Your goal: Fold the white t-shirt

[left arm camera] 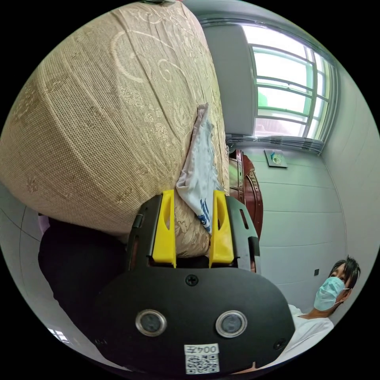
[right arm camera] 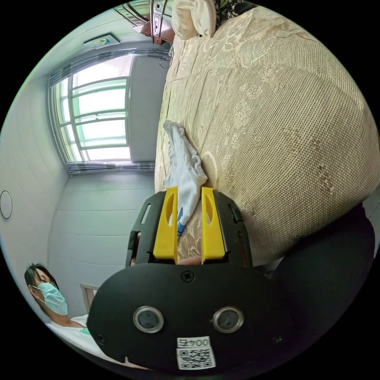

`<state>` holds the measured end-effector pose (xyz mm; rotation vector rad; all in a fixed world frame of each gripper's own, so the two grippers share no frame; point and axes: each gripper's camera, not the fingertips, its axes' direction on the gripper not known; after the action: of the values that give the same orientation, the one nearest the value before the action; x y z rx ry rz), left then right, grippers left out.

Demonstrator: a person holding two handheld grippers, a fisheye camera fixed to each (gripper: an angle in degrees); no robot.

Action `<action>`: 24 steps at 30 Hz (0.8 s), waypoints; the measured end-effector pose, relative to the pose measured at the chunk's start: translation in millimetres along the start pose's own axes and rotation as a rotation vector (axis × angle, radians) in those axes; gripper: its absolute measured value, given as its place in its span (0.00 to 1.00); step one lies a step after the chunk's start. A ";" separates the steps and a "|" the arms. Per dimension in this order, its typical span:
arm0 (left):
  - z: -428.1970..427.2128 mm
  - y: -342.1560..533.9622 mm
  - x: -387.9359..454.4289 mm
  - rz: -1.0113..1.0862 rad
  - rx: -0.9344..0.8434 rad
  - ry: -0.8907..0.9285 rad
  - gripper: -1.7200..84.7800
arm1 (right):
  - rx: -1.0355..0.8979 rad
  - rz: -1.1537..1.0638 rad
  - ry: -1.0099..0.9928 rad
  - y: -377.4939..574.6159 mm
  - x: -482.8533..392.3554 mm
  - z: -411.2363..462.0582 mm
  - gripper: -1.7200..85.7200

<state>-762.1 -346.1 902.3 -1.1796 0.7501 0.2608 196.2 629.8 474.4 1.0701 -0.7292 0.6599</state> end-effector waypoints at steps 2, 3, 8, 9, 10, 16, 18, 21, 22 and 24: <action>6.6 -12.5 6.7 -0.001 -0.002 0.001 0.17 | -0.007 0.000 -0.009 3.0 0.5 4.4 0.13; 10.4 -21.1 12.2 0.000 -0.002 0.000 0.17 | -0.008 -0.001 -0.009 3.5 0.5 5.5 0.13; 15.7 -52.7 40.4 0.021 -0.039 -0.047 0.17 | -0.012 0.006 -0.032 6.8 2.1 10.0 0.13; 12.2 -58.8 45.2 0.020 -0.044 -0.054 0.17 | -0.012 0.006 -0.034 6.9 2.3 9.7 0.13; 10.2 -61.9 46.9 0.017 -0.042 -0.055 0.17 | -0.006 0.008 -0.036 7.0 3.0 8.9 0.13; 20.8 -109.7 82.7 0.013 -0.033 -0.055 0.14 | 0.007 0.022 -0.044 0.2 0.2 19.1 0.11; 28.2 -130.9 104.2 0.017 -0.041 -0.075 0.10 | 0.004 0.025 -0.039 -3.5 -2.7 24.6 0.10; 21.8 -147.6 138.7 0.024 -0.018 -0.152 0.07 | 0.035 0.057 0.019 -5.2 -8.1 25.5 0.03; 19.4 -150.4 147.2 0.031 -0.016 -0.157 0.06 | 0.049 0.040 0.047 -3.3 -16.0 23.5 0.02; 7.9 -162.3 181.9 0.057 -0.018 -0.168 0.05 | 0.048 0.000 0.094 1.4 -31.4 21.2 0.02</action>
<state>-535.5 -436.4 905.0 -1.1393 0.6356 0.4094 172.1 606.6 456.6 1.0758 -0.6350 0.7259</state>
